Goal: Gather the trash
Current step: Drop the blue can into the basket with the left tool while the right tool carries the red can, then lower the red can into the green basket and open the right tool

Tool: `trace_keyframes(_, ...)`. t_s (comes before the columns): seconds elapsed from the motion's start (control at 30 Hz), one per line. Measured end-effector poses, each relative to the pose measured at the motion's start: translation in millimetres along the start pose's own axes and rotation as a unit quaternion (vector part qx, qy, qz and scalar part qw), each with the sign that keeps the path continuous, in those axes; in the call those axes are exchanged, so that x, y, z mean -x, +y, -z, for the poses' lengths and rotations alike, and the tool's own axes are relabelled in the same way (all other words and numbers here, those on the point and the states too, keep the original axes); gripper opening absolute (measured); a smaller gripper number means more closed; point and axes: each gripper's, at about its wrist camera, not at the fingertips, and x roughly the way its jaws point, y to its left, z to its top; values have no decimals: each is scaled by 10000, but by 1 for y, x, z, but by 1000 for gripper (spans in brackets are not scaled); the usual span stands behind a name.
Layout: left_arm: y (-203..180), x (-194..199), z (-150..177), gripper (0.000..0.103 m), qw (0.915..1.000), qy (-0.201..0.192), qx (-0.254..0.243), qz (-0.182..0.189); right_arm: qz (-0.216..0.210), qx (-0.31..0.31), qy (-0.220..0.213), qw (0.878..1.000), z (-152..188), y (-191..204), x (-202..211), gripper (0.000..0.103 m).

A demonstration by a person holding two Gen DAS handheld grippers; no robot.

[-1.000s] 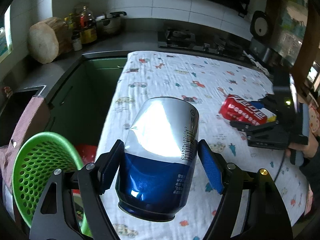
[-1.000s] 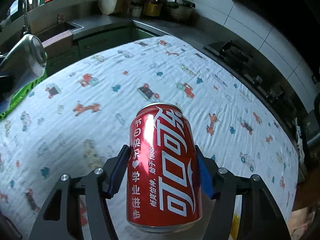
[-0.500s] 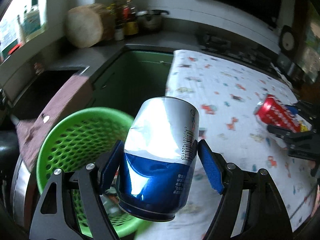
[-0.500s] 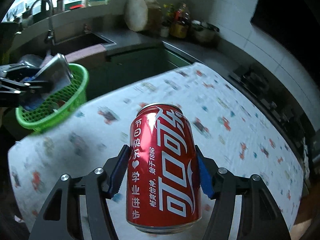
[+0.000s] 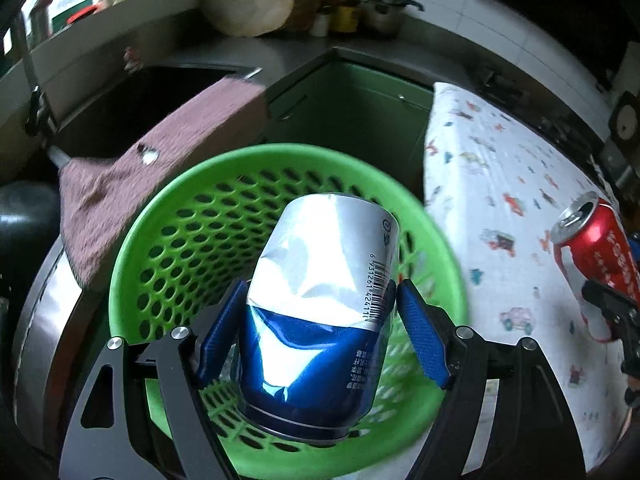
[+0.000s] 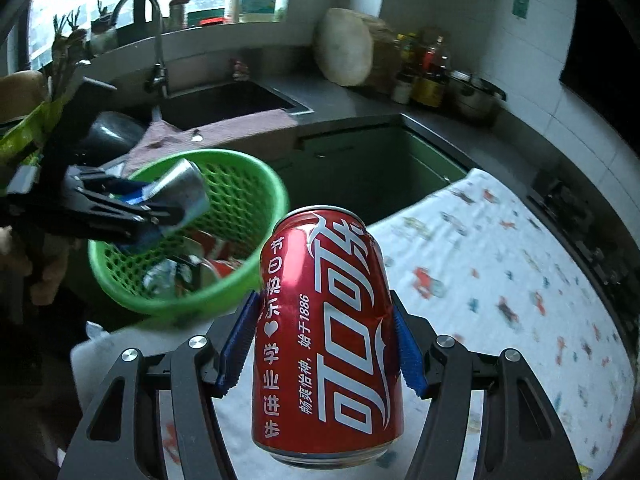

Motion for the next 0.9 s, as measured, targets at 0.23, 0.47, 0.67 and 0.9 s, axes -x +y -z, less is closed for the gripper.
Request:
trace_keyframes(0.23, 28, -4, 7, 84, 9995, 81, 291, -9, -306, 37, -56, 9995, -18, 32, -16, 61)
trace_keyframes(0.47, 49, 11, 12, 84, 9984, -63, 556, -4, -536, -82, -92, 9985, -29, 53, -32, 61)
trace_keyframes(0.67, 63, 30, 18, 84, 9970, -258, 722, -52, -724, -211, -56, 9971, -33, 66, -52, 61)
trace_keyframes(0.9, 73, 42, 22, 84, 9952, -370, 903, -32, -862, -221, -82, 9960, -39, 77, -68, 61)
